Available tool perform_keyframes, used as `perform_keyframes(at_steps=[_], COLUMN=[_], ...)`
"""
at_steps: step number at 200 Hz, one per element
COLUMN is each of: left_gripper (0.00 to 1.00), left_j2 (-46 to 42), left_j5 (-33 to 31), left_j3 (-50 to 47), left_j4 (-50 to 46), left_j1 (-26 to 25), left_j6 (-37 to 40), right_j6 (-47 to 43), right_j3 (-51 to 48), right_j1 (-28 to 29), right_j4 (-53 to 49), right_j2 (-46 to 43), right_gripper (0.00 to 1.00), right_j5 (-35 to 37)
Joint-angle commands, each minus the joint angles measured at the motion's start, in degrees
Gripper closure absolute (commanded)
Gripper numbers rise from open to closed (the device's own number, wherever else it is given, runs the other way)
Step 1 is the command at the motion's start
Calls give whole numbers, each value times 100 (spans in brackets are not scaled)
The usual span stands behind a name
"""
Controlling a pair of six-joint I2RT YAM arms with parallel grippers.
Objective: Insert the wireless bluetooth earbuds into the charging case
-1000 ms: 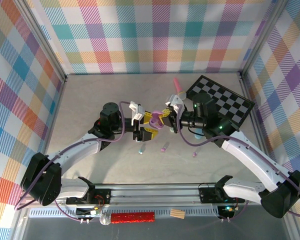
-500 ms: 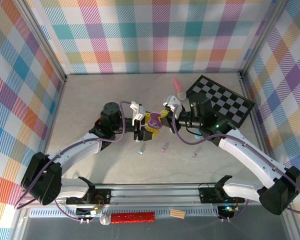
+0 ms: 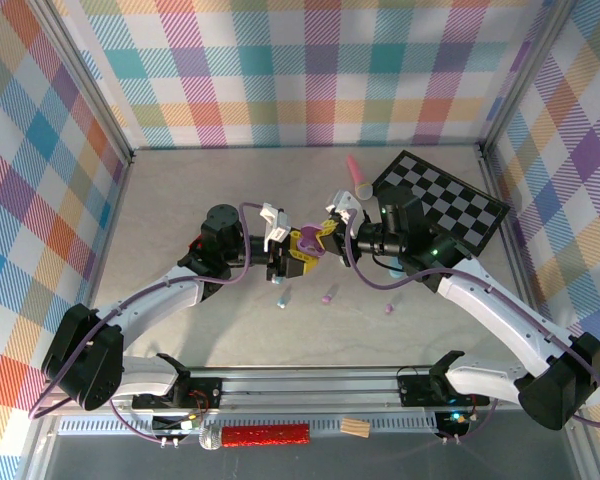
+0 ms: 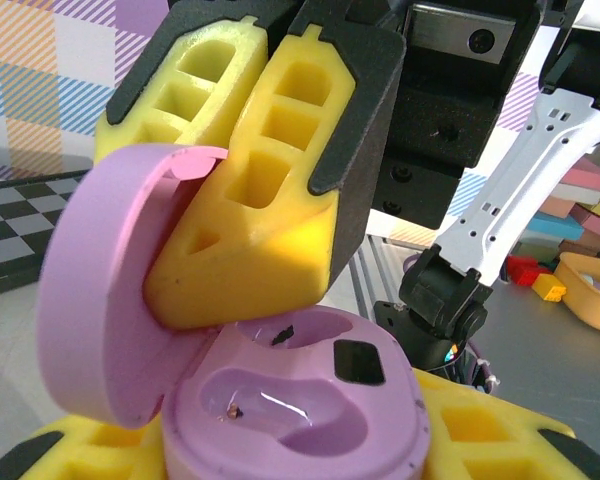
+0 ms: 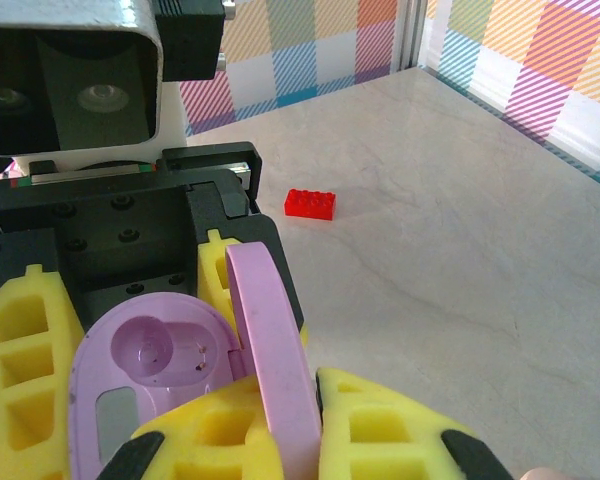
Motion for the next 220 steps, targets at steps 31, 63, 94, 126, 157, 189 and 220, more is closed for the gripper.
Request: perform_keyframes(at_steps=[31,63,94,126,157,189,220], left_gripper=[63,63,63,63,62,61,61], left_j2=[-129,-87,-83,-76,-93,-102,-120], left_j5=[119,15,-208,-316,-477,-621,-631], left_j3=[27,-36,-257,-419,-559,-689,-712], left_j4=[247,444,1035,1528,1903,2310,2396], left_j1=[-29,-16,49,111,146,197,225], left_j6=[69,60,-138,-368,-489,-647,-697], right_j6=[52,358,885,1417,2159,3039,3562], right_j3=[51,88,29,-215,-644,-1368,-1774], right_j1=[34,34,21,-115,-537,-1310,-1820], right_j4=[36,16,120,328,626,655,-124], right_j2=[-47,-186,-484,-949,-1533,-2207,-2385], right_gripper=[89,63,44,37,35,33,33], right_j5=[-30,70,5,78,281,750,875])
